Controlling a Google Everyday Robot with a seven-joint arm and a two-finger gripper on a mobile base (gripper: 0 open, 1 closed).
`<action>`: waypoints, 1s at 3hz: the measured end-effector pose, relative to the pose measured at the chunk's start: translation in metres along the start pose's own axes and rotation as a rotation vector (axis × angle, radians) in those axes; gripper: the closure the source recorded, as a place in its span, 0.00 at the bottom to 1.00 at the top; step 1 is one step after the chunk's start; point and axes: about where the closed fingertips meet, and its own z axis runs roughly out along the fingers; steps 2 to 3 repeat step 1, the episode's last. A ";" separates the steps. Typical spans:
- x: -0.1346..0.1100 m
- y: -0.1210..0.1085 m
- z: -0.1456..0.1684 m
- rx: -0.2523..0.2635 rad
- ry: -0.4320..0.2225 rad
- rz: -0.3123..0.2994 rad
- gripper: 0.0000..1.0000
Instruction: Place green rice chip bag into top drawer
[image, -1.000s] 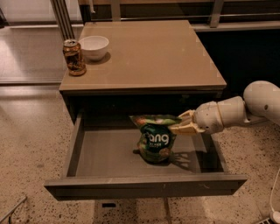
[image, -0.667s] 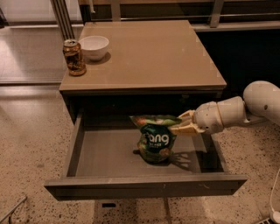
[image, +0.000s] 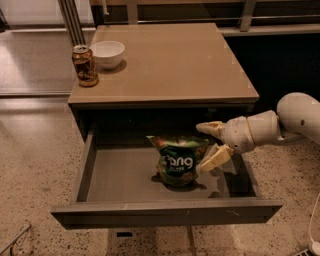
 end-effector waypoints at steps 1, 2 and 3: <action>0.000 0.000 0.000 0.000 0.000 0.000 0.00; 0.000 0.000 0.000 0.000 0.000 0.000 0.00; 0.000 0.000 0.000 0.000 0.000 0.000 0.00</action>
Offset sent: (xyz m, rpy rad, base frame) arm 0.0000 0.0000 0.0000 0.0000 0.0000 0.0000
